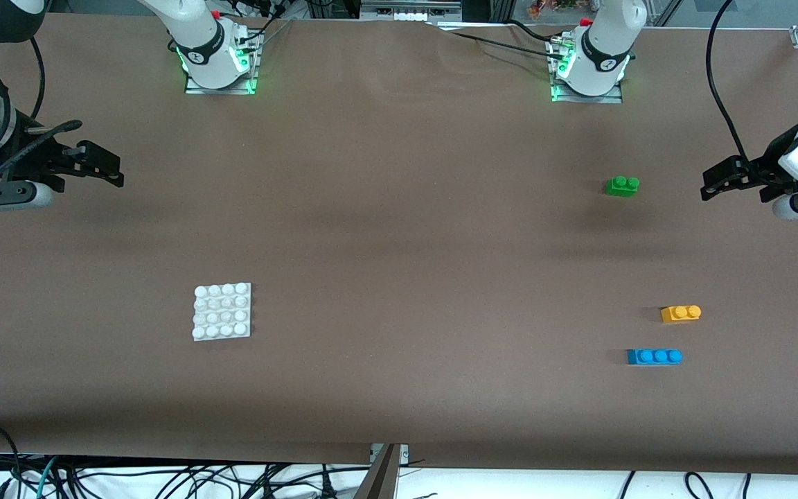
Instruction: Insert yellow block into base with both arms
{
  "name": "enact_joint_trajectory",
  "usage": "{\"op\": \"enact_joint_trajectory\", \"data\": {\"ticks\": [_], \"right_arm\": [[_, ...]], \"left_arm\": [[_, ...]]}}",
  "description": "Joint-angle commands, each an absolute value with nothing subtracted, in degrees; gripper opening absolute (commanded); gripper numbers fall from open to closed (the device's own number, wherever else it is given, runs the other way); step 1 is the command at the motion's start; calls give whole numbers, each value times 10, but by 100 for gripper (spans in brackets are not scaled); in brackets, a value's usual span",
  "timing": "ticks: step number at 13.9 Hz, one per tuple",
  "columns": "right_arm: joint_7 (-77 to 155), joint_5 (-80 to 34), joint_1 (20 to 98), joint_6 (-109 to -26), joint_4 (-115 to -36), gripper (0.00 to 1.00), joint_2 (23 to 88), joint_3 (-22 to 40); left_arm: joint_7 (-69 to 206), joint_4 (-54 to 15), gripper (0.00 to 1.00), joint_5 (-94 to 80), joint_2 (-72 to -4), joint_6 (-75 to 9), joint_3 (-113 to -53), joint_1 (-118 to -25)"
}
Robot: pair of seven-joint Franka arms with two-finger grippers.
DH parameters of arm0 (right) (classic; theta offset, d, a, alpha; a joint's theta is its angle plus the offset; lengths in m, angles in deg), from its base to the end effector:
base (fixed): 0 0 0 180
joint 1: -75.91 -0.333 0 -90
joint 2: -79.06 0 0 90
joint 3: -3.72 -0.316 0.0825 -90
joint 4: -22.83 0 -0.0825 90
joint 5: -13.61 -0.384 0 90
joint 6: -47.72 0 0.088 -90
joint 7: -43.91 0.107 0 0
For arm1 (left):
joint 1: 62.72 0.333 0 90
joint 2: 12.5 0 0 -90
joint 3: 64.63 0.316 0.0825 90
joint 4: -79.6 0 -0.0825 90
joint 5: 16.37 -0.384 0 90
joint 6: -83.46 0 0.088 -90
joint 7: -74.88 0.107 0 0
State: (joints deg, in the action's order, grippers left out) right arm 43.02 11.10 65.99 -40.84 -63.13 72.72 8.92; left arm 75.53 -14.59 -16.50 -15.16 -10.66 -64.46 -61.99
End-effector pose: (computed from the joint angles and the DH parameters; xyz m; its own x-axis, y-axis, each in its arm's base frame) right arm 0.5820 0.0558 0.5928 0.9931 0.0986 -0.0642 0.0965 -0.9947 -0.0348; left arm 0.5709 0.0092 0.5699 0.9989 0.0042 -0.0477 0.0041 -1.0000 -0.0018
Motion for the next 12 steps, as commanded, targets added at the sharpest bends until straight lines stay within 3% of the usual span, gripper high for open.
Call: {"op": "enact_joint_trajectory", "data": {"ticks": [1,12], "right_arm": [[423,120,665,-403,-631,100,739,80],[423,123,665,-407,-628,100,738,81]], "left_arm": [[760,-132,100,-158,-157,-101,-645,-618],[759,-132,100,-158,-157,-101,-645,-618]]}}
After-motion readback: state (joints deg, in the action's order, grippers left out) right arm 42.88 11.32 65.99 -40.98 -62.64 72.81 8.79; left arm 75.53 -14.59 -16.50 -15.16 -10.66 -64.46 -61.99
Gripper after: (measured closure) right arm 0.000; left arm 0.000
